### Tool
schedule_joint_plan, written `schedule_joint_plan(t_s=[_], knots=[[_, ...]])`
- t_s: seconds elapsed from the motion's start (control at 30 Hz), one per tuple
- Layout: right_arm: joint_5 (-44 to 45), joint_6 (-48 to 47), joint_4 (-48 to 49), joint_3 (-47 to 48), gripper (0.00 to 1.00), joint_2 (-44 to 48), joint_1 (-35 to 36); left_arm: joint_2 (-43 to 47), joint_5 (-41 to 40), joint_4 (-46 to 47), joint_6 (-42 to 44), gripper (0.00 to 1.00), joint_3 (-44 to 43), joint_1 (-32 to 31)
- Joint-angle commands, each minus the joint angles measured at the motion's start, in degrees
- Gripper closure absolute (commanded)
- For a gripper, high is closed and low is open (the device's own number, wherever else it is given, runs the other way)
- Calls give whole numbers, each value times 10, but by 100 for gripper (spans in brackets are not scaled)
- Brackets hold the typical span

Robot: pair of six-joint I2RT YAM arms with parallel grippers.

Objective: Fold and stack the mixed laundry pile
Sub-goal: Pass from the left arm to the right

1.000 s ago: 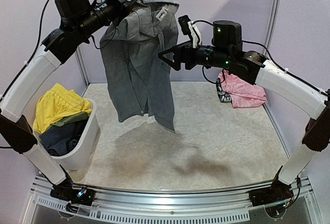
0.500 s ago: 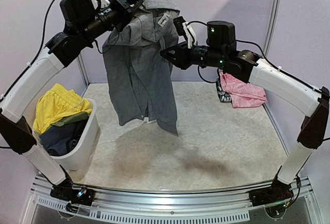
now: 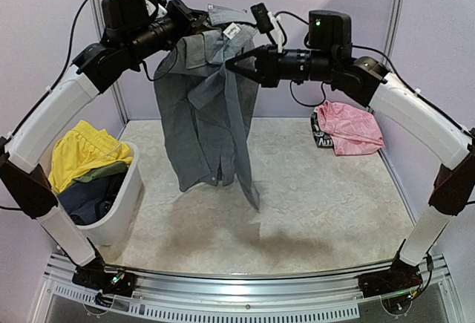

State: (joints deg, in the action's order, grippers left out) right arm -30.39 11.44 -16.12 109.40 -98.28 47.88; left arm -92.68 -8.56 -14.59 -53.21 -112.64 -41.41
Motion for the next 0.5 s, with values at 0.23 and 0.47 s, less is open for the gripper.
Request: schedule_joint_plan(t_s=[0.23,0.47], knots=[[-85,126,88,105,100,68,6,-125,95,-173,23,45,-114,-7],[99,114,70,153,100,85,6,-167,95,-348,105,0,-195,-14]])
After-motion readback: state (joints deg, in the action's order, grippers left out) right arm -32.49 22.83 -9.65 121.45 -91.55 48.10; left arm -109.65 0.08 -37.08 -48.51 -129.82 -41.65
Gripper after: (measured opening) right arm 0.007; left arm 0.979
